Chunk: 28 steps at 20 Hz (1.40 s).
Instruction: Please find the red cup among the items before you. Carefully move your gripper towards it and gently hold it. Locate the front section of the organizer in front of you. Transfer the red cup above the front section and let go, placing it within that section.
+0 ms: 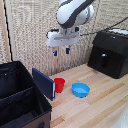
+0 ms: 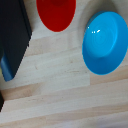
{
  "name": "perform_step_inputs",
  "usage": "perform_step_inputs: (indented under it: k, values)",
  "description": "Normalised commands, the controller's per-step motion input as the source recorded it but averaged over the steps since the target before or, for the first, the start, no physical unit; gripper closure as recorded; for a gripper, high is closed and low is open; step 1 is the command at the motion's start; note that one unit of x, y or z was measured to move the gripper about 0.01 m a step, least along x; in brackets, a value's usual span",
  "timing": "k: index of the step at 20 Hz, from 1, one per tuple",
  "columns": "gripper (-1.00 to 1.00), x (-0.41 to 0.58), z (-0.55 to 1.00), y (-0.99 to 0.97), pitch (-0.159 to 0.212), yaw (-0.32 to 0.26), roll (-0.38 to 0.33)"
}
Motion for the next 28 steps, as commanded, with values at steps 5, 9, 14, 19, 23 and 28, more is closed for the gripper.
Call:
perform_step_inputs:
  k: [5,9,14,19,23,28]
  values:
    - [-1.00,-0.267,-0.32,-0.19,0.077,-0.016,0.000]
    - [-1.00,-0.177,-0.39,-0.23,0.097,-0.017,0.000]
    - [-1.00,0.007,-0.40,-0.13,0.063,-0.005,0.000]
    - [-1.00,0.119,-0.42,-0.04,0.003,0.000,-0.010]
    - [-1.00,0.132,-0.47,0.00,0.007,0.001,-0.058]
    - [-1.00,0.163,-0.43,0.00,0.000,0.030,-0.092]
